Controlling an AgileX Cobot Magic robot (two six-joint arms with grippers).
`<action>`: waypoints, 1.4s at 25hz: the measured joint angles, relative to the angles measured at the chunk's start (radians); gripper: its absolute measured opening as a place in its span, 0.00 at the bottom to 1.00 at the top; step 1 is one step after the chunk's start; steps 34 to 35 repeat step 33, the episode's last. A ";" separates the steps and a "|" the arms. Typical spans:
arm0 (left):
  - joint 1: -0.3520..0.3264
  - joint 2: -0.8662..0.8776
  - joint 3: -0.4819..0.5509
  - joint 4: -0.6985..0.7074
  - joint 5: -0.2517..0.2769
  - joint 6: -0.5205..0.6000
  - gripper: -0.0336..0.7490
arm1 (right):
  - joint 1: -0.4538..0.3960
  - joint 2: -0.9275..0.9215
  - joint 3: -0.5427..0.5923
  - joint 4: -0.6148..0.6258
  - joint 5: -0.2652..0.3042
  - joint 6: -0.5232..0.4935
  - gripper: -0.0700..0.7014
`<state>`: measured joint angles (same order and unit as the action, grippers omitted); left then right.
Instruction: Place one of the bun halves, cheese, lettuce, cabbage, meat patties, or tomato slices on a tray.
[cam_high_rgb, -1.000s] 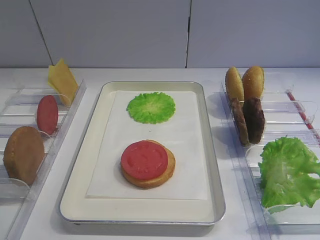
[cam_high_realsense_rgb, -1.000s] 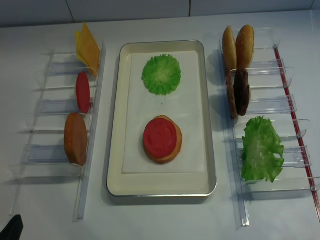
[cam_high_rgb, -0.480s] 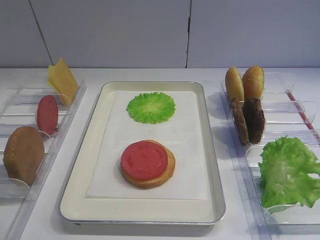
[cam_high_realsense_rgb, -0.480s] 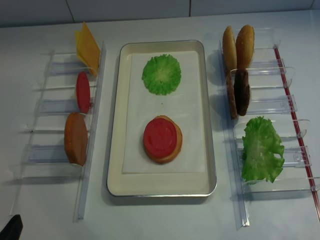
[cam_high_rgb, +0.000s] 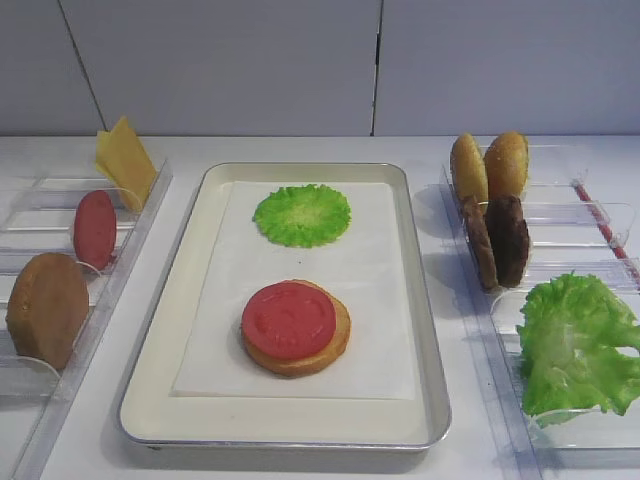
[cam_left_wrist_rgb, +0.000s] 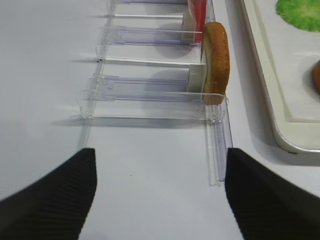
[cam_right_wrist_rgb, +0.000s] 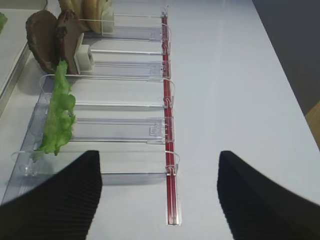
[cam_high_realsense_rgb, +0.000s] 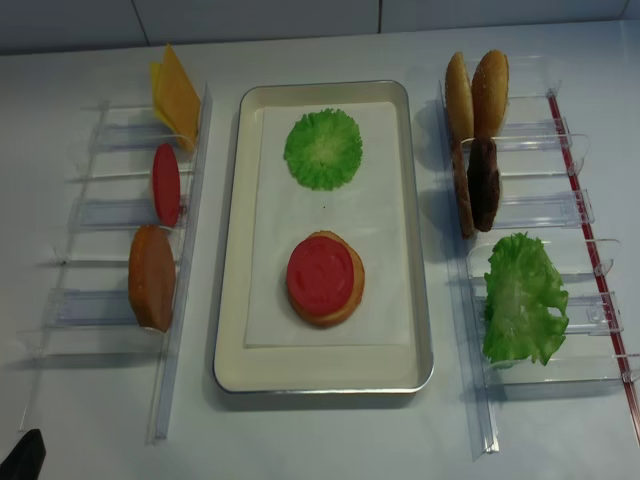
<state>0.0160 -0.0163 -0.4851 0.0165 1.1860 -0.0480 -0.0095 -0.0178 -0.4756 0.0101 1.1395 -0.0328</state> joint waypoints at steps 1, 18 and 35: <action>0.000 0.000 0.000 0.000 0.000 0.000 0.70 | 0.000 0.000 0.000 0.000 0.000 0.000 0.74; 0.000 0.000 0.000 0.000 0.000 0.000 0.70 | 0.000 0.000 0.000 0.000 0.000 -0.004 0.74; 0.000 0.000 0.000 0.000 0.000 0.000 0.70 | 0.000 0.000 0.000 0.000 0.000 -0.001 0.74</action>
